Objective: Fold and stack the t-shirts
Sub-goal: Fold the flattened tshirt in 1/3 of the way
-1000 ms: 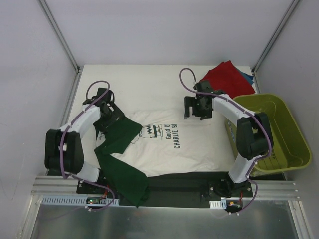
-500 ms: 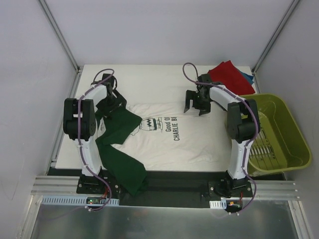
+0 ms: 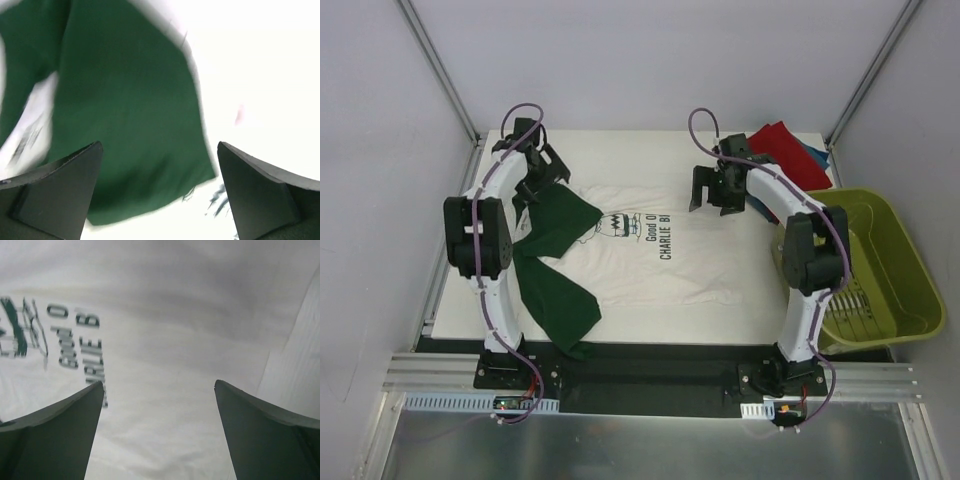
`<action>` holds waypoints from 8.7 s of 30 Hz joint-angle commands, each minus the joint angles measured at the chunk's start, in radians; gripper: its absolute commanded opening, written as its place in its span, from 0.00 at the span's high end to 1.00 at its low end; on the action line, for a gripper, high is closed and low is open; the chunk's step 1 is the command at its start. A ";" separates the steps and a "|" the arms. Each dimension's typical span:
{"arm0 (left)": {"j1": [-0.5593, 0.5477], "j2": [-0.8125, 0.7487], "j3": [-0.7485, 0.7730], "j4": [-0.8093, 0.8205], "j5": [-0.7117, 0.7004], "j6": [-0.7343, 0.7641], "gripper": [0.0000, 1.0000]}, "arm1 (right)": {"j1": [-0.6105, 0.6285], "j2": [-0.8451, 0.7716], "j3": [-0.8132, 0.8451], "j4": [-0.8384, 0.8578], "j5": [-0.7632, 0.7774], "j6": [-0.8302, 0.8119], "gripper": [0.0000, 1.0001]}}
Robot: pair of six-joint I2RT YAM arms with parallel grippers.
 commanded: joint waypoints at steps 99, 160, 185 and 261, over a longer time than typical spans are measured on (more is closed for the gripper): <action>-0.007 -0.080 -0.188 0.034 0.022 0.008 0.56 | 0.224 -0.720 -0.762 0.054 0.379 0.105 0.03; -0.111 -0.445 -0.596 0.042 0.052 -0.101 1.00 | 0.225 -0.750 -0.781 0.050 0.359 0.107 0.03; -0.223 -0.518 -0.664 0.027 0.118 -0.316 1.00 | 0.227 -0.805 -0.793 0.028 0.343 0.108 0.03; 0.027 -0.264 -0.526 -0.004 -0.147 -0.126 1.00 | 0.225 -0.713 -0.765 0.021 0.368 0.090 0.03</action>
